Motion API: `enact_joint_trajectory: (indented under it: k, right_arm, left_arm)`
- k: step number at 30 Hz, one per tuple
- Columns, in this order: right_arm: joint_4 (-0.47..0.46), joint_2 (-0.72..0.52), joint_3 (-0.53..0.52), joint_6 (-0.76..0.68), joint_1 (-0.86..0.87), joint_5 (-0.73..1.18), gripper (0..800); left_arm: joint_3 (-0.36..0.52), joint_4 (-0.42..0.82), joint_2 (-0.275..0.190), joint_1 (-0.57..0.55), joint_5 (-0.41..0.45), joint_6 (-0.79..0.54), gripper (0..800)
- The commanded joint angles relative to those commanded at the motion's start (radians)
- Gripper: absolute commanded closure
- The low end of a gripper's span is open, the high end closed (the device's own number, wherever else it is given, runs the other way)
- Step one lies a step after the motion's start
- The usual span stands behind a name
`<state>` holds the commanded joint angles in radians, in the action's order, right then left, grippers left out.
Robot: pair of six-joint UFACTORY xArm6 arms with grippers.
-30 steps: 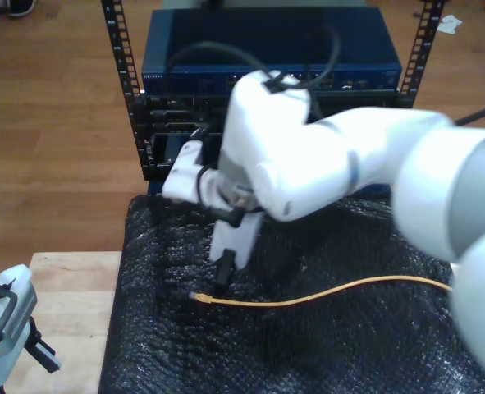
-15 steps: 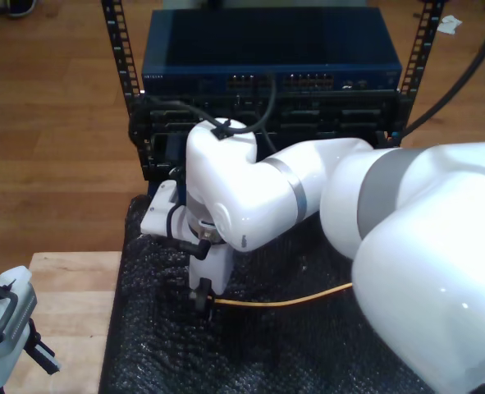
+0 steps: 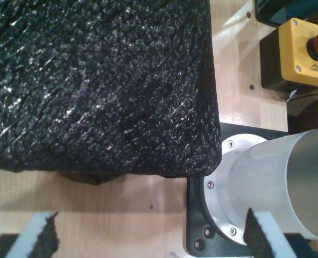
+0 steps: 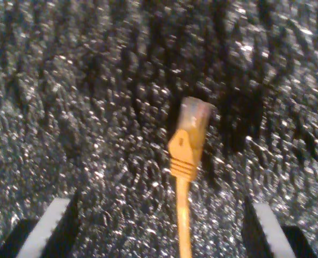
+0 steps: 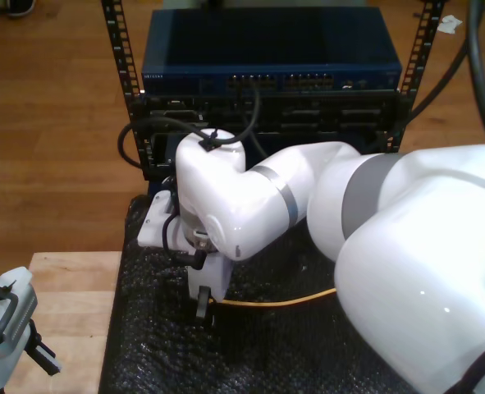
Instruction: Grab the cable and plug it in
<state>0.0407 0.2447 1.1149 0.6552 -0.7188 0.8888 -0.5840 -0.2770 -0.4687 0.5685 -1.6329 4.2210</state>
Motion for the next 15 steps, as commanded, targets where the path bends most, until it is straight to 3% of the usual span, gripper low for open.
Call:
enact_joint_trajectory:
  k: [7,15]
  right_arm:
    - [-0.071,0.002,-0.017,-0.058,-0.025,-0.055,124]
    - [-0.239,0.009,-0.015,-0.184,-0.029,-0.055,143]
  left_arm:
    - [0.000,0.000,0.000,0.000,-0.002,0.000,0]
    - [0.000,0.000,0.000,0.000,-0.006,-0.002,0]
